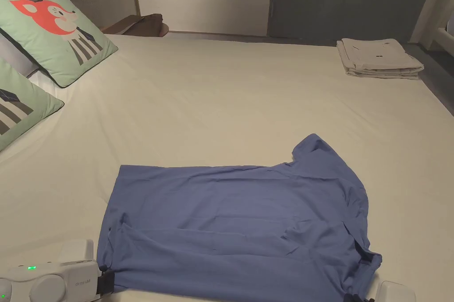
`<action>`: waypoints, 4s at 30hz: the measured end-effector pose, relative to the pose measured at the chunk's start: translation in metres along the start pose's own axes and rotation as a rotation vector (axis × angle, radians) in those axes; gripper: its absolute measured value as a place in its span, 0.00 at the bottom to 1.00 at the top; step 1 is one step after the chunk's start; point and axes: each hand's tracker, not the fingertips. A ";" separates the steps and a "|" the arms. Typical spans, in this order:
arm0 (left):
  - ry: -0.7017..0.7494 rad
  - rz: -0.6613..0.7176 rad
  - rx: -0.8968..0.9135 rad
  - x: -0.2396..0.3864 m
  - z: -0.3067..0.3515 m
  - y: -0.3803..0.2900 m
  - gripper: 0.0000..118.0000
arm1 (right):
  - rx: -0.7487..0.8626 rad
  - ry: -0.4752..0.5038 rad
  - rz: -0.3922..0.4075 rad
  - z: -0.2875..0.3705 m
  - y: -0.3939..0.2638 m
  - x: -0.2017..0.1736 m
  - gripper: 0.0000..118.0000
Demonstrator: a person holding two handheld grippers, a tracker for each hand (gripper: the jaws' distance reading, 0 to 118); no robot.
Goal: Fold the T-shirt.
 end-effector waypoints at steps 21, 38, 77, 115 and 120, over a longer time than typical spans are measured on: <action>-0.044 -0.136 0.704 0.101 0.115 0.088 0.91 | 0.647 0.017 0.144 0.091 0.136 -0.077 0.88; -0.043 -0.208 0.775 0.130 0.085 0.085 0.00 | 0.711 -0.056 0.240 0.078 0.131 -0.098 0.00; 0.027 -0.056 0.014 0.015 -0.145 0.253 0.62 | 0.543 -0.070 0.235 -0.055 0.192 -0.084 0.00; -0.037 -0.116 0.133 0.034 -0.089 0.235 0.02 | -0.076 -0.134 0.166 -0.213 0.273 -0.025 0.27; -0.038 -0.094 0.142 0.030 -0.085 0.234 0.02 | -0.049 -0.132 0.180 -0.205 0.270 -0.023 0.02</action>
